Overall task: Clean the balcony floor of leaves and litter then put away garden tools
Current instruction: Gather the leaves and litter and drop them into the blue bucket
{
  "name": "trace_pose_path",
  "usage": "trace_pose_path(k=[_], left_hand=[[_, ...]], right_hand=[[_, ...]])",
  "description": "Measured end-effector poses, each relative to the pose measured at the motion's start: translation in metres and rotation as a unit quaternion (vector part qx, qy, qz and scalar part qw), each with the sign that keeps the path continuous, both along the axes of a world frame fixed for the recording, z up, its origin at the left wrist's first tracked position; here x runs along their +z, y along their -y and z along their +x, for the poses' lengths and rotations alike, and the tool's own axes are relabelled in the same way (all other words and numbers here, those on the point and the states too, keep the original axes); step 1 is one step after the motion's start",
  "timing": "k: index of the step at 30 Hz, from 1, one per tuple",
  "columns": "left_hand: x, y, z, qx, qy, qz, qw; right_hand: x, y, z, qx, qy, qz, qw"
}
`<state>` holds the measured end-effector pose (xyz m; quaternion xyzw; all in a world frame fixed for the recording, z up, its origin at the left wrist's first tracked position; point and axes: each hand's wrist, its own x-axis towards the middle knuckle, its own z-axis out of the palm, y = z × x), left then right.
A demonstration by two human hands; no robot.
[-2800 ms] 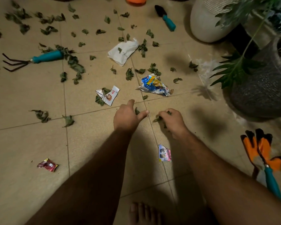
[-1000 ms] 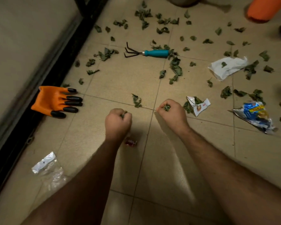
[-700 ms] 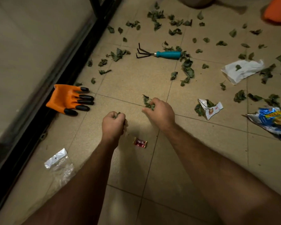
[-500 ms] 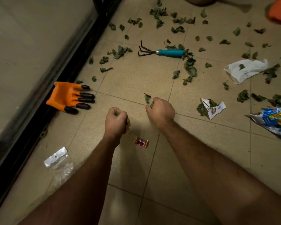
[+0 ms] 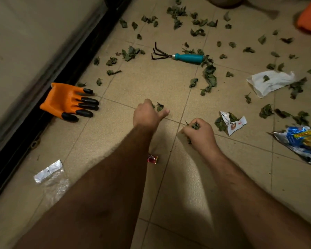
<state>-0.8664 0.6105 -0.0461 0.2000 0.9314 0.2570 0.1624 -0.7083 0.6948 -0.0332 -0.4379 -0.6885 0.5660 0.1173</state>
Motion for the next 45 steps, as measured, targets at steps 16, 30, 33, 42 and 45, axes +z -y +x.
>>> trace_pose_path(k=[16,30,33,42,45], left_hand=[[0.019,0.147,-0.006,0.201,0.311,0.322,0.871],[0.068,0.150,0.025,0.260,0.423,0.492,0.716],[0.100,0.147,0.035,0.247,0.451,0.489,0.704],[0.255,0.157,0.079,0.369,0.523,0.550,0.537],[0.331,0.157,0.091,0.394,0.525,0.574,0.490]], right_hand=[[0.000,0.058,-0.030,0.132,-0.030,0.061,0.989],[0.063,0.112,-0.063,0.028,-0.094,-0.212,0.972],[0.091,0.116,-0.052,-0.005,-0.101,-0.234,0.967],[0.244,0.127,-0.014,-0.080,-0.119,-0.280,0.949],[0.320,0.128,-0.001,-0.129,-0.125,-0.295,0.938]])
